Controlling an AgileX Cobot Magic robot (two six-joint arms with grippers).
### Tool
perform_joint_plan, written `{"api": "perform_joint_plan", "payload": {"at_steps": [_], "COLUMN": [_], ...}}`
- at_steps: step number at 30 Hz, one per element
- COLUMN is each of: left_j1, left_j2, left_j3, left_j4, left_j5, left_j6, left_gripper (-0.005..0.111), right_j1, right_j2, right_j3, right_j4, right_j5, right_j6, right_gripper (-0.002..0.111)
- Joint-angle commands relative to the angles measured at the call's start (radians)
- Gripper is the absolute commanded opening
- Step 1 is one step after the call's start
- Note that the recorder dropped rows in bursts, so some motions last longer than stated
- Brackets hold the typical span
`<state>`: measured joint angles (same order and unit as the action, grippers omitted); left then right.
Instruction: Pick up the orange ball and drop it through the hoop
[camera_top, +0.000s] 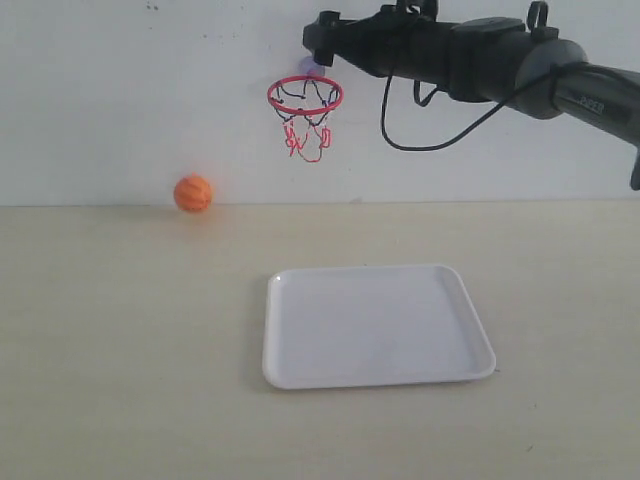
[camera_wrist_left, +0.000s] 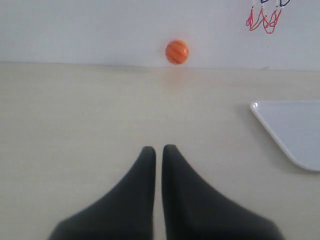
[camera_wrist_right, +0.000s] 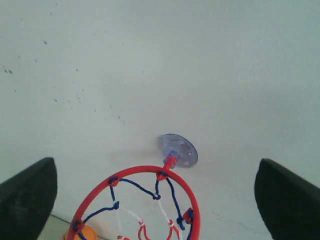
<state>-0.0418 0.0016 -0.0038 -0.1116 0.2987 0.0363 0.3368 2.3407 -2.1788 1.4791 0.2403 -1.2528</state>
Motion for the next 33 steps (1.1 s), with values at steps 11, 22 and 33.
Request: {"api": "perform_joint_plan", "payload": {"at_steps": [11, 22, 33], "left_j1": [0.003, 0.003, 0.003], "left_j2": [-0.002, -0.002, -0.002], "left_j3": [0.004, 0.004, 0.004], "left_j4": [-0.003, -0.003, -0.003], "left_j5": [-0.008, -0.008, -0.008], "left_j6": [-0.002, -0.002, -0.002], "left_gripper": [0.004, 0.004, 0.004], "right_j1": [-0.025, -0.258, -0.531], "right_j2": [-0.017, -0.017, -0.07], "right_j3": [-0.007, -0.007, 0.051], "right_j4": [-0.004, -0.159, -0.233], "right_j5": [0.053, 0.623, 0.981], "right_j6": [0.193, 0.496, 0.883], "right_gripper": [0.016, 0.002, 0.003]}}
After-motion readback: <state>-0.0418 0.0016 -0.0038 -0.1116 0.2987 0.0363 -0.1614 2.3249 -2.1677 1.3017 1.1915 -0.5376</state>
